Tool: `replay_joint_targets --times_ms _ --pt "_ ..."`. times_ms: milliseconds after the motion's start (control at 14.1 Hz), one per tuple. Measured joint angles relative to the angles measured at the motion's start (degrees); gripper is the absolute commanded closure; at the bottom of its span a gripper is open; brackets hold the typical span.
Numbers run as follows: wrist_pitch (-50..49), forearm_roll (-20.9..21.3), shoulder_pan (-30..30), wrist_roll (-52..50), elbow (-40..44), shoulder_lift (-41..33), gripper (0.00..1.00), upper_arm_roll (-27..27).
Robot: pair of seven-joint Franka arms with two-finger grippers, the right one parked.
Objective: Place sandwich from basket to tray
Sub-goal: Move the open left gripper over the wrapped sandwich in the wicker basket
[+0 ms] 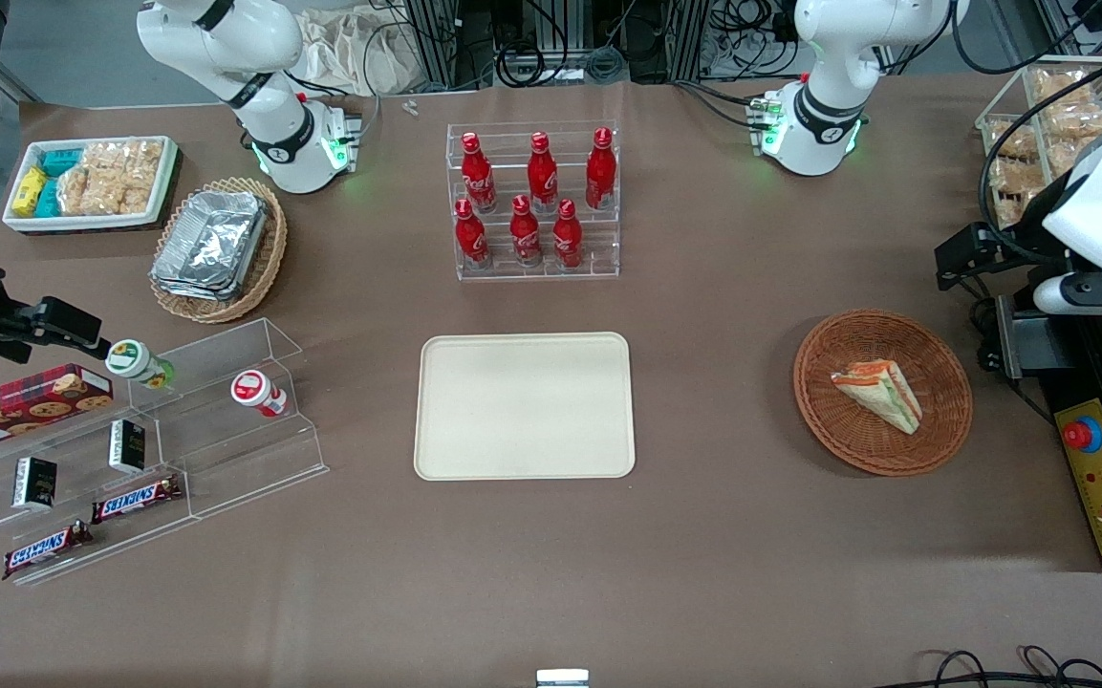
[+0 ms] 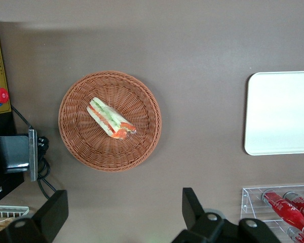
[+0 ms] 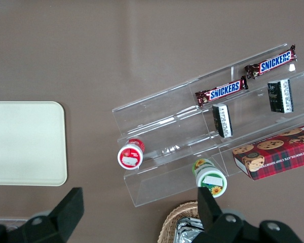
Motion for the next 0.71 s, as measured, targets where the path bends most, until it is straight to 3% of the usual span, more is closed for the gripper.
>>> replay_joint_targets --times_ms 708 --pt "-2.6 0.1 0.1 -4.0 0.0 0.1 0.0 0.3"
